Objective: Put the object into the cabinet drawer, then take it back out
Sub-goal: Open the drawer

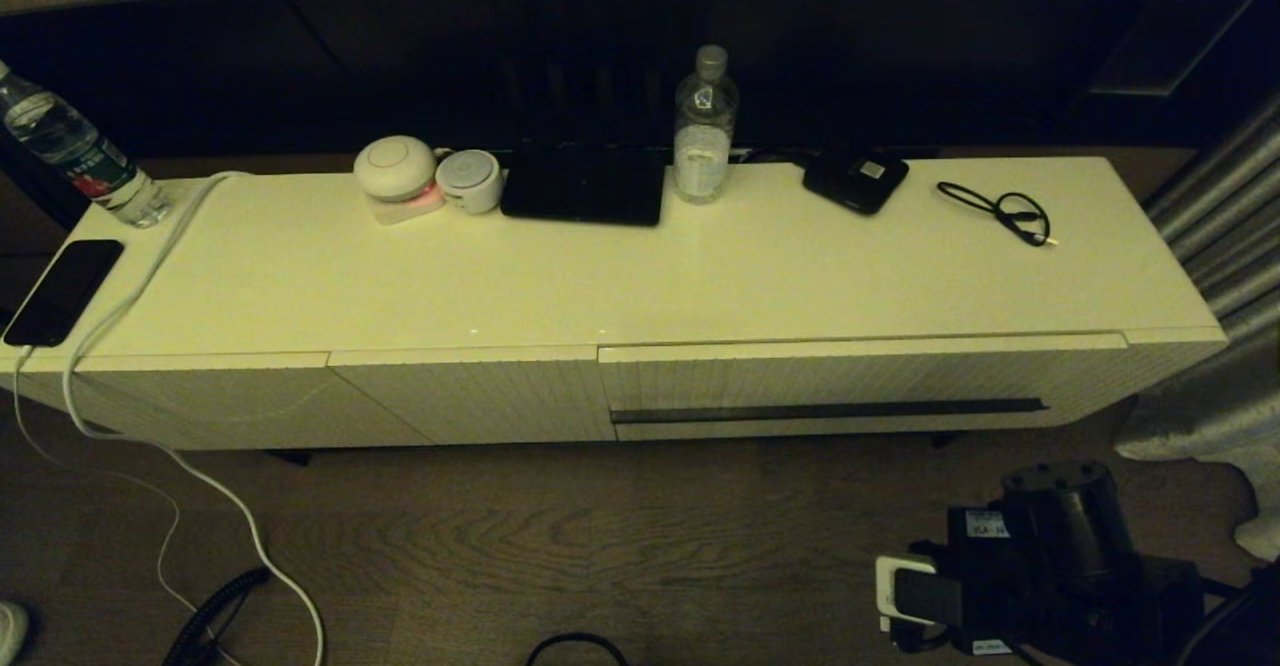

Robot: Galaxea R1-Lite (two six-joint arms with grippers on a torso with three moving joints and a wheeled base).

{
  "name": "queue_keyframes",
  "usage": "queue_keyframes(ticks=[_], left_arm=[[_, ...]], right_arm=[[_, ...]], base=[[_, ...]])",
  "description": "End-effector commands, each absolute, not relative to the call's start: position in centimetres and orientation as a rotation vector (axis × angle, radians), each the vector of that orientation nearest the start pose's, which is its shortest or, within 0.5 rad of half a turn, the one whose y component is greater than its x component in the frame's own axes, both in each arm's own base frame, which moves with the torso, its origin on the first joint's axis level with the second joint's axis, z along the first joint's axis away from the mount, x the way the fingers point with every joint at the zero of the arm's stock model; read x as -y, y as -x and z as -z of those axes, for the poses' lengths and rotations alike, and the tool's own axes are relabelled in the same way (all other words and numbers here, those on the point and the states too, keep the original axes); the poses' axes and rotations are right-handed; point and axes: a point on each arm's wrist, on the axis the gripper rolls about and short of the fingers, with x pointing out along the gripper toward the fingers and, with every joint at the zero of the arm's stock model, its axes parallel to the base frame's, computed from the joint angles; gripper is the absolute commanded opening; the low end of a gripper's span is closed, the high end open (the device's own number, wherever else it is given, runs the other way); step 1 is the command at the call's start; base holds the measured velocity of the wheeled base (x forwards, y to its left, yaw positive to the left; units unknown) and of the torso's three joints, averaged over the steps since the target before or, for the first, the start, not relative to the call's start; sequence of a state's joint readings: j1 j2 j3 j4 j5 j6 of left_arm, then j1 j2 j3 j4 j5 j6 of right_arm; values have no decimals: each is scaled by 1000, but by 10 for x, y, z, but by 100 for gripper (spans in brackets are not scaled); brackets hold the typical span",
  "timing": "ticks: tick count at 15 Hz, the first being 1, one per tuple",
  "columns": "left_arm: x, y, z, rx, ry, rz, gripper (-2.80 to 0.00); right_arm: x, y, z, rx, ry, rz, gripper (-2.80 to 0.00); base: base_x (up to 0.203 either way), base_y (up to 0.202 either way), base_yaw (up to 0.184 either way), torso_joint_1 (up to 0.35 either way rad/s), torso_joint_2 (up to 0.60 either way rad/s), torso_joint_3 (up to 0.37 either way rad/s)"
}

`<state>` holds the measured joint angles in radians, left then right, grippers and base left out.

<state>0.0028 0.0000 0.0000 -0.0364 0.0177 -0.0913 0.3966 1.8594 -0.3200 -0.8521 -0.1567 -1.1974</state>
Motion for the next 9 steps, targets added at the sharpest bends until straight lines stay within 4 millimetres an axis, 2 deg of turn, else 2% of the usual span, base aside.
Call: queue_keyframes(ticks=[1, 6, 9], left_arm=[[0, 23, -79, 38, 92, -20, -280], [0, 23, -79, 39, 92, -20, -280], [0, 23, -79, 39, 92, -20, -280]], right_arm=[[-89, -230, -43, -464, 1327, -649, -280], [-90, -234, -40, -465, 1328, -664, -280], [-89, -232, -46, -446, 1331, -648, -280]], base=[[0, 0, 0, 0, 0, 0], [0, 0, 0, 0, 0, 0], [0, 0, 0, 0, 0, 0]])
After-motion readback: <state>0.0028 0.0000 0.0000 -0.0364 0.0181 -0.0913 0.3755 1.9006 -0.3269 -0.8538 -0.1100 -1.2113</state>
